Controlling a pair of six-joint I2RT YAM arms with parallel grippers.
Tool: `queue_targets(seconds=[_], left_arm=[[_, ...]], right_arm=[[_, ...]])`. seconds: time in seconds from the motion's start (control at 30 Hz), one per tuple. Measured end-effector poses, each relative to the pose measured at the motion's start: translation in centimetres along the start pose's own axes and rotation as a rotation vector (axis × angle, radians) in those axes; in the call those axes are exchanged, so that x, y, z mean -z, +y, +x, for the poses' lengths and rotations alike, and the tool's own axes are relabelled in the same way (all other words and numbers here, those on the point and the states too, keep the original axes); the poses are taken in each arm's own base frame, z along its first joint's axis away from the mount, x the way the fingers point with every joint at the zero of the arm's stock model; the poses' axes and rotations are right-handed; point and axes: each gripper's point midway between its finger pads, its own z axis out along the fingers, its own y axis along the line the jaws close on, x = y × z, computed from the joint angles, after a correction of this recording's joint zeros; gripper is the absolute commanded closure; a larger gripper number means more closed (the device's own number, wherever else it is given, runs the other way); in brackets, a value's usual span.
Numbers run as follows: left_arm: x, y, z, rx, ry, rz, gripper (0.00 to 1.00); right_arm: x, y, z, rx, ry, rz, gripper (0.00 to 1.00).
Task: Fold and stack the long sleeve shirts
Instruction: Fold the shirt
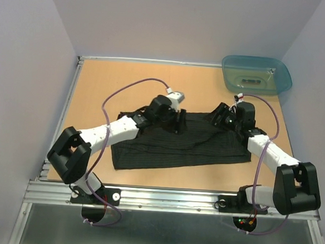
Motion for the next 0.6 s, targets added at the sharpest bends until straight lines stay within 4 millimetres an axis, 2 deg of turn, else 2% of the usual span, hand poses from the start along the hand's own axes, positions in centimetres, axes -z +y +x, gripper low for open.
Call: queue_targets(seconds=[0.1, 0.17, 0.23, 0.33, 0.43, 0.47, 0.53, 0.6], left_arm=[[-1.5, -5.8, 0.7, -0.118, 0.006, 0.138, 0.35], [-2.7, -7.9, 0.9, -0.174, -0.003, 0.195, 0.38], [-4.3, -8.8, 1.6, -0.217, 0.002, 0.223, 0.46], [-7.6, -9.1, 3.8, -0.257, 0.049, 0.242, 0.57], [-10.2, -7.9, 7.1, -0.256, 0.136, 0.234, 0.69], [-11.0, -7.0, 8.8, -0.248, 0.183, 0.224, 0.7], [-11.6, -6.4, 10.5, -0.231, 0.228, 0.232, 0.77], [-11.5, -6.5, 10.4, -0.224, 0.226, 0.243, 0.8]], right_arm=[[-0.9, -0.5, 0.8, -0.035, 0.021, -0.012, 0.35], [-1.4, -1.1, 1.4, -0.055, 0.029, -0.005, 0.35], [-1.8, -1.7, 2.0, -0.071, 0.034, -0.007, 0.35], [-2.5, -2.7, 3.1, -0.104, 0.046, -0.006, 0.36], [-3.1, -5.2, 4.5, -0.167, 0.058, 0.024, 0.37], [-3.1, -5.9, 4.8, -0.186, 0.059, 0.036, 0.37], [-2.8, -7.6, 4.3, -0.237, 0.031, 0.044, 0.37], [-2.6, -8.4, 3.6, -0.26, 0.006, 0.03, 0.37]])
